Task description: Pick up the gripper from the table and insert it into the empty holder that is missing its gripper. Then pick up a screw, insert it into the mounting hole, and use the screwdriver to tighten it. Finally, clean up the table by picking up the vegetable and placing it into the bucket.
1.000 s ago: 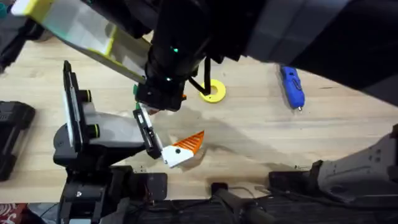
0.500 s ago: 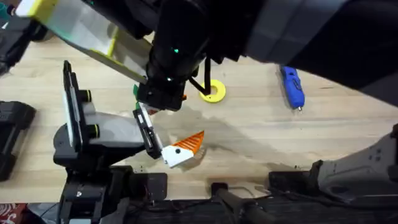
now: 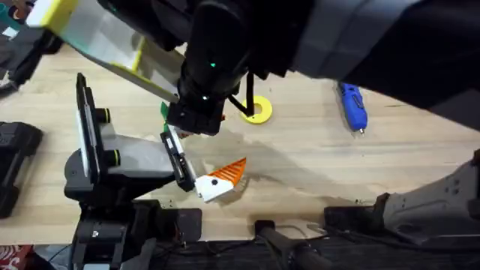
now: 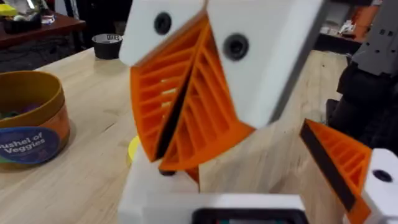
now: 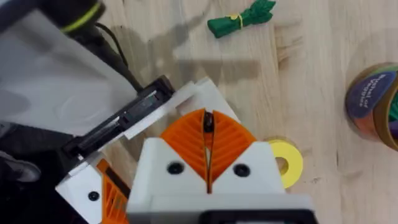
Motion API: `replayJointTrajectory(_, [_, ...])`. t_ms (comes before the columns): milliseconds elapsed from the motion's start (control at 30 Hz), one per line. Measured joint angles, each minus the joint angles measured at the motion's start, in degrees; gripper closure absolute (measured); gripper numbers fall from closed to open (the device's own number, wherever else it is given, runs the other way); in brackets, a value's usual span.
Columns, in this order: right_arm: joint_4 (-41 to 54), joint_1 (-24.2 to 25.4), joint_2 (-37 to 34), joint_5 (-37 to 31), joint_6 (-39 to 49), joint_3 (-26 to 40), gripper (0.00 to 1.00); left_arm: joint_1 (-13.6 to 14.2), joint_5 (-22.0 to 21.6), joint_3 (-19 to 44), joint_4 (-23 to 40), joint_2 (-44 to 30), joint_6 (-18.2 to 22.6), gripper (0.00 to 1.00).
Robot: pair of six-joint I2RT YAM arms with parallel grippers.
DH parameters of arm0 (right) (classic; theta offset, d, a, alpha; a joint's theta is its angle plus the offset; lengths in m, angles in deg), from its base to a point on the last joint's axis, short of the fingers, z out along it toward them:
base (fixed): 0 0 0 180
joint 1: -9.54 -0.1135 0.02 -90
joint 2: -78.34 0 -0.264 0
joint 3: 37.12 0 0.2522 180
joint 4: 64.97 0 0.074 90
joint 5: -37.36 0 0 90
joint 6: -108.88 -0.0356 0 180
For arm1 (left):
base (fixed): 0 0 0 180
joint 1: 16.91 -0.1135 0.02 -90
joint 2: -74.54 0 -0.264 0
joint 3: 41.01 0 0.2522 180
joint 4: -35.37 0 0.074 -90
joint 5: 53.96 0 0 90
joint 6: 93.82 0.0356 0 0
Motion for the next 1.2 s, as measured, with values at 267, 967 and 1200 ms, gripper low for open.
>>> replayJointTrajectory(267, [-0.05, 0.01, -0.71, -0.02, 0.00, 0.00, 0.996, 0.00, -0.02, 0.00, 0.07, 0.00, -0.13, 0.015])
replayJointTrajectory(967, [-0.04, 0.45, -0.94, -1.04, 0.20, 0.00, 0.254, -0.04, 0.15, 0.00, 0.09, -0.11, -0.66, 0.015])
replayJointTrajectory(1200, [-0.31, 1.53, -0.35, -1.75, 0.41, 0.00, 0.006, -0.07, 0.28, 0.00, 0.09, -0.09, -0.43, 0.015])
